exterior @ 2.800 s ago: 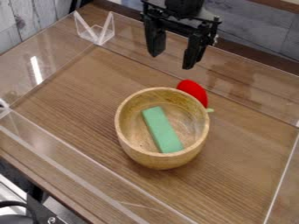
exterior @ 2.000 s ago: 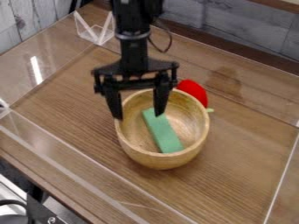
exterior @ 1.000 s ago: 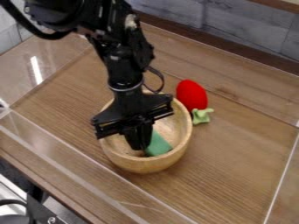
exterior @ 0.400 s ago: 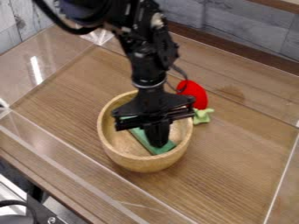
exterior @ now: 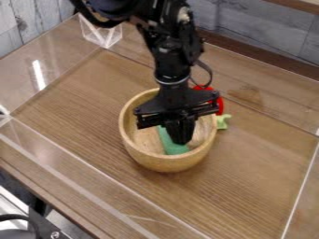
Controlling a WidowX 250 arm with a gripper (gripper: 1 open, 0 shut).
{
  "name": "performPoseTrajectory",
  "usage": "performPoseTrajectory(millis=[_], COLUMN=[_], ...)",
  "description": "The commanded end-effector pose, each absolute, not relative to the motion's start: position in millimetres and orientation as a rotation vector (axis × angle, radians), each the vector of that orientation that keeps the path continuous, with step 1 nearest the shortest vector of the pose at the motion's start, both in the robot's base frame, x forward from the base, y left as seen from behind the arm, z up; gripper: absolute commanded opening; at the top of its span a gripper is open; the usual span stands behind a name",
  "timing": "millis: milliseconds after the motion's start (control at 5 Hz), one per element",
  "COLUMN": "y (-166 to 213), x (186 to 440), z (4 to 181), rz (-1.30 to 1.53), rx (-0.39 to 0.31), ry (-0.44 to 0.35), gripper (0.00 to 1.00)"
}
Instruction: Remove the green stick from the brown bowl and put it on the table
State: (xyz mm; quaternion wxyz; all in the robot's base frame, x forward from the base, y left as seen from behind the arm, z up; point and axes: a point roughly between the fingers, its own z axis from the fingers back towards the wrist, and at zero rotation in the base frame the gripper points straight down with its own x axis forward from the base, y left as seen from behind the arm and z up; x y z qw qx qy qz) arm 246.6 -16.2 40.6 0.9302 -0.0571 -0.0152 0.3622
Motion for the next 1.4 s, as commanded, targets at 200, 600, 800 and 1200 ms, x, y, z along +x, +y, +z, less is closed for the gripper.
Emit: performPoseTrajectory(millis=[200,600,800,1200], y=[-0.1,7.0,14.0,-1.1], x=[242.0,240.2,238.8,232.6], z=[49.1,42.9,41.5,61.2], rz=[0.756,0.751,0.734,0.703], rx=[-0.101,-0.085,-0.079,-0.088], ry=[-0.040,-0.060,-0.066,-0.081], gripper=[1.00,1.00,1.00,0.00])
